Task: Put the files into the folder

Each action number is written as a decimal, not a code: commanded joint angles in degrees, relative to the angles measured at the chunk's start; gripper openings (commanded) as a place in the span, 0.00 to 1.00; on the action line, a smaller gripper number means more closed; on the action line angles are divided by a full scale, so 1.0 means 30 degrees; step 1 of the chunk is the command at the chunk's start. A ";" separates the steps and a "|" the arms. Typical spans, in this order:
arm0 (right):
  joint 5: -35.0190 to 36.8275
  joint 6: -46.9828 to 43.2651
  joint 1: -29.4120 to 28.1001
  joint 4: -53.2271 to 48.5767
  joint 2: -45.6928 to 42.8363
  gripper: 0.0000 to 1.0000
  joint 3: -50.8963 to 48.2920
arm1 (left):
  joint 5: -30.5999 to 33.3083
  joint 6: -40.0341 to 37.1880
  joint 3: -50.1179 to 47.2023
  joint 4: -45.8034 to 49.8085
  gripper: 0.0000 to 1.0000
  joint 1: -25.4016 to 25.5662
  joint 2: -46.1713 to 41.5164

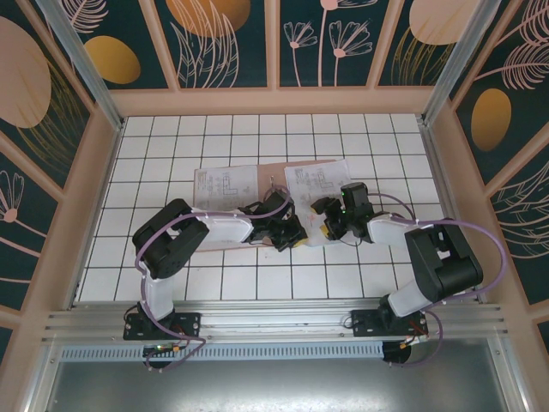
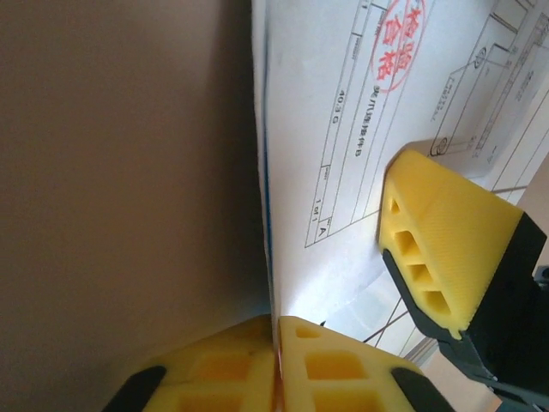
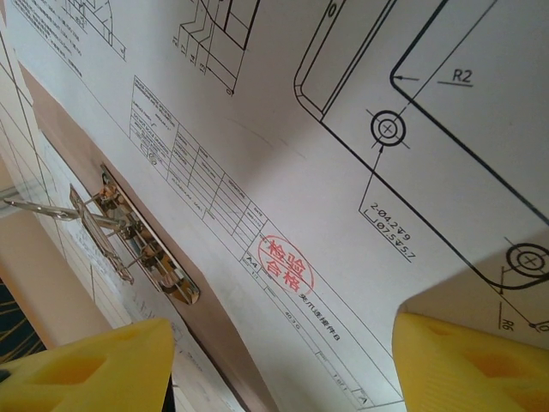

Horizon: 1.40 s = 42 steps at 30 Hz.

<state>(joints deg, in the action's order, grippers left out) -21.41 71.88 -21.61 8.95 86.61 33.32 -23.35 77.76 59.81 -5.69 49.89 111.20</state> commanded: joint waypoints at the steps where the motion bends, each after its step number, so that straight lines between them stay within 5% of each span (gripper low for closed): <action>1: 0.0252 0.0737 -0.0275 -0.0940 -0.0585 0.72 -0.0322 | 0.0138 -0.0088 0.0365 0.0481 0.00 0.0078 0.0281; 13: 0.1096 -0.3161 0.0656 -0.4963 -0.2162 0.81 0.4438 | -0.0151 -0.1092 0.1100 0.2059 0.00 -0.0316 -0.0931; 42: 0.0625 -0.4157 0.1348 -0.4541 -0.2348 0.82 0.4393 | -0.2486 -0.1965 -0.2769 -0.0382 0.00 -0.2670 -0.2338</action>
<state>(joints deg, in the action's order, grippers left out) -19.53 60.29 -17.19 -5.43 79.24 46.11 -29.63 72.40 52.01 -4.69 42.30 104.75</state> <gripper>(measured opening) 0.816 0.061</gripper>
